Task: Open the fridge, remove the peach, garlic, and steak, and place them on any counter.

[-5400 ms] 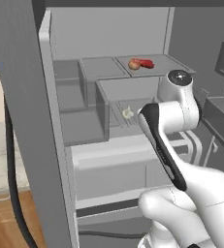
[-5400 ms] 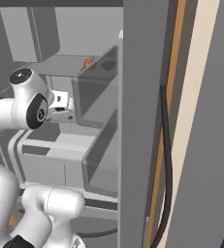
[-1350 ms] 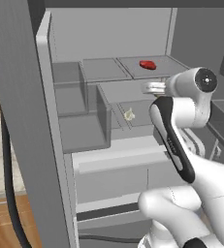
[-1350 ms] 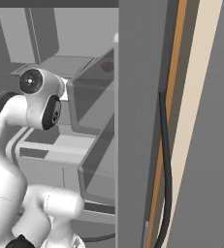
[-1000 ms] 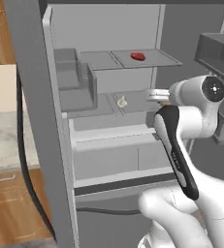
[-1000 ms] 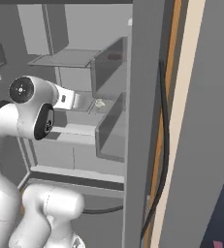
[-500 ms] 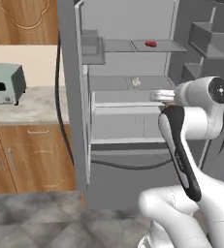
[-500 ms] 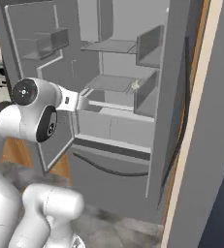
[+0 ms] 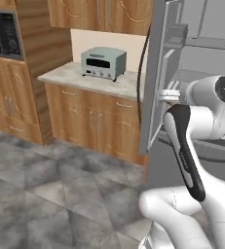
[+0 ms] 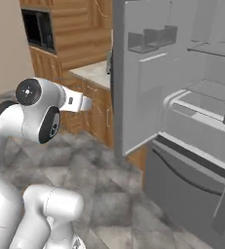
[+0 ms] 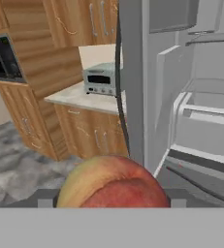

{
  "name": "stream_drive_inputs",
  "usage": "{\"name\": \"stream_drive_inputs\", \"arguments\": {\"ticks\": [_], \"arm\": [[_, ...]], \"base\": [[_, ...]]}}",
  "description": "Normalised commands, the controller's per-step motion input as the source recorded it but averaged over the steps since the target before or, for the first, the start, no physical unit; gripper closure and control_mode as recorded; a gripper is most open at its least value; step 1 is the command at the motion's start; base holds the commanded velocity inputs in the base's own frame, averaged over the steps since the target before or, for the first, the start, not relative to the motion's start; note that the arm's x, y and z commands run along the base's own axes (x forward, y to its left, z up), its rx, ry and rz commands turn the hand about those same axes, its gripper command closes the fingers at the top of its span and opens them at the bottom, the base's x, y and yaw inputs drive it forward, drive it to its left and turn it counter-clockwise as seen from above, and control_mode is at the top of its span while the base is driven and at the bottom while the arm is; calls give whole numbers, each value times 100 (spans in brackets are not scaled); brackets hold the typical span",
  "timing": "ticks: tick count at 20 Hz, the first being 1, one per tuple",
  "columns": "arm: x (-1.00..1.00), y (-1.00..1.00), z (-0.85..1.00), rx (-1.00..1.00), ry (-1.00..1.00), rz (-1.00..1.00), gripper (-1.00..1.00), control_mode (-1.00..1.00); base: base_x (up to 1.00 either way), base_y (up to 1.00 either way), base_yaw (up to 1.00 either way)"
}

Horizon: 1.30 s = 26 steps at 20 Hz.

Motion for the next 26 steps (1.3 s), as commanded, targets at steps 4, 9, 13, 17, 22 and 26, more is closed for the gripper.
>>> {"name": "stream_drive_inputs", "arguments": {"ticks": [4, 9, 13, 17, 22, 26], "arm": [[0, 0, 0, 0, 0, 0, 100, 100], [0, 0, 0, 0, 0, 0, 100, 100], [0, 0, 0, 0, 0, 0, 100, 100], [0, 0, 0, 0, 0, 0, 100, 100], [0, 0, 0, 0, 0, 0, 100, 100], [0, 0, 0, 0, 0, 0, 100, 100]], "base": [[-76, 35, 74], [-37, 44, 70], [-3, 78, 54], [12, 100, 23], [18, 100, 17], [30, 100, 37]]}}
